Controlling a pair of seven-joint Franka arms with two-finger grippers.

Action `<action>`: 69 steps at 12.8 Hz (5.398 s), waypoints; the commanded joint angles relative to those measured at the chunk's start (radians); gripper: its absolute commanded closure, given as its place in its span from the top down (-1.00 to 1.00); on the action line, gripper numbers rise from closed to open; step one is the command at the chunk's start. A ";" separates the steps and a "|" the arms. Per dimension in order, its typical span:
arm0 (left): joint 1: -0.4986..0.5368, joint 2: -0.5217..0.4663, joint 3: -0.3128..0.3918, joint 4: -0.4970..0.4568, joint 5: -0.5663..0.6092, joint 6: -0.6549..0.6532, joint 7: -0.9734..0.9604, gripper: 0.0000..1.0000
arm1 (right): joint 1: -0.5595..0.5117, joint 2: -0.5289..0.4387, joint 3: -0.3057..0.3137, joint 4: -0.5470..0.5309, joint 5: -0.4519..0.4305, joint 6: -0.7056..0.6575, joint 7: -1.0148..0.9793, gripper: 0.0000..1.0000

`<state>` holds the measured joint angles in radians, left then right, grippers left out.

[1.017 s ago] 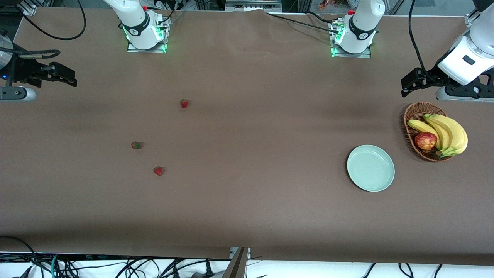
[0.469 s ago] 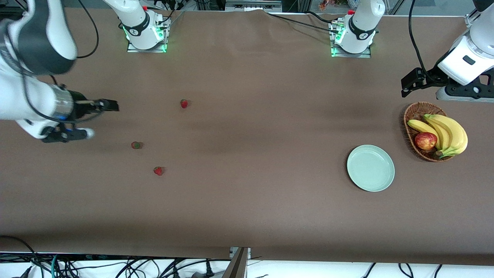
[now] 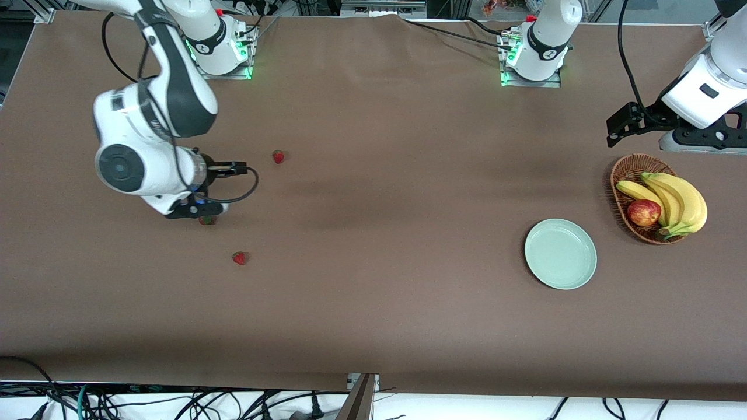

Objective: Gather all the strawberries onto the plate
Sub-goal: 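Reach the right gripper down and grasp a red strawberry, then carry the strawberry to mid-table and open the right gripper, then grasp the mid-table strawberry with the left gripper while the right gripper grasps another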

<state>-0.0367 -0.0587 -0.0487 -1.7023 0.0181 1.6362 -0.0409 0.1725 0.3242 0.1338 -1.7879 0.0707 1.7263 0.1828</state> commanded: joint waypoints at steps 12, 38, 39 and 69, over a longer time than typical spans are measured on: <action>0.000 0.013 0.003 0.030 -0.030 -0.021 -0.005 1.00 | 0.166 0.108 0.012 -0.375 0.009 0.398 0.198 1.00; 0.000 0.013 0.003 0.030 -0.030 -0.021 -0.004 1.00 | 0.456 0.524 0.061 0.435 0.104 0.672 0.567 -1.00; 0.000 0.013 0.003 0.030 -0.030 -0.021 -0.004 1.00 | 0.487 0.547 0.061 0.438 0.101 0.769 0.567 -1.00; -0.218 0.446 -0.011 0.075 -0.133 0.192 -0.007 1.00 | 0.079 0.519 -0.080 0.573 -0.098 0.139 -0.011 1.00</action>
<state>-0.2276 0.3049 -0.0689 -1.6902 -0.0992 1.7788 -0.0504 0.2610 0.8592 0.0566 -1.1642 0.0521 1.8597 0.2163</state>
